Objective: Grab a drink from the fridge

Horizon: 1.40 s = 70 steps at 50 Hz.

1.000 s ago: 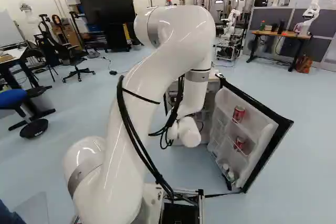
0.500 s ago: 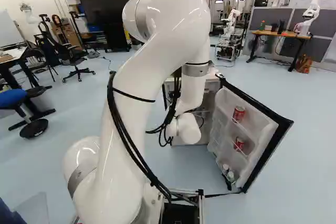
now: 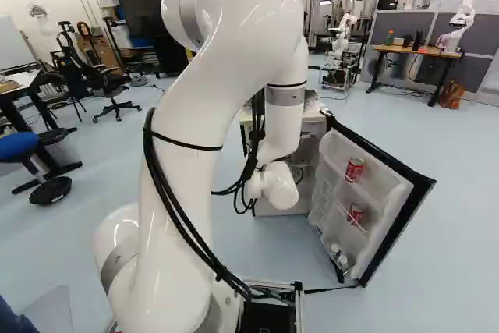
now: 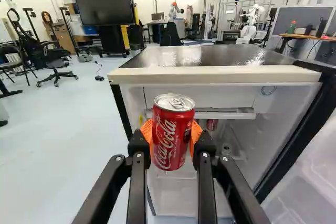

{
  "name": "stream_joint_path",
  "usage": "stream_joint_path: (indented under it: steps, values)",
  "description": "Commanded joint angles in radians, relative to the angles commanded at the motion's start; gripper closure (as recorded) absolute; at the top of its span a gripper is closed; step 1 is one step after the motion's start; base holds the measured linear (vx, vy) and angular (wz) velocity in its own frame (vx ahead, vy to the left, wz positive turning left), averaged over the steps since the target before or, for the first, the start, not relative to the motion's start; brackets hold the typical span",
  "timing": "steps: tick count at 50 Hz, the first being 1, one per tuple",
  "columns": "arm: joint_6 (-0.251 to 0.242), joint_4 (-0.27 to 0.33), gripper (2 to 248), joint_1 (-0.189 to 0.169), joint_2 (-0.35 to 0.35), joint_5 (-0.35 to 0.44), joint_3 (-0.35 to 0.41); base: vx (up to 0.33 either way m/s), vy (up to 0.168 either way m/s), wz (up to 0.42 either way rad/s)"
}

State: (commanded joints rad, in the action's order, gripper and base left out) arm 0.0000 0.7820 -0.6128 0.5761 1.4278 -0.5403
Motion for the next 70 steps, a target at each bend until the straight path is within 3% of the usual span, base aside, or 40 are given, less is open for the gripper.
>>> stream_joint_path:
  steps: [41, 70]
  values:
    - [0.000, 0.000, 159, 0.001, -0.132, 0.000, 0.031, 0.000, 0.000, 0.000]
    - [0.000, 0.000, 159, 0.012, -0.191, -0.008, 0.006, 0.000, 0.000, 0.000]
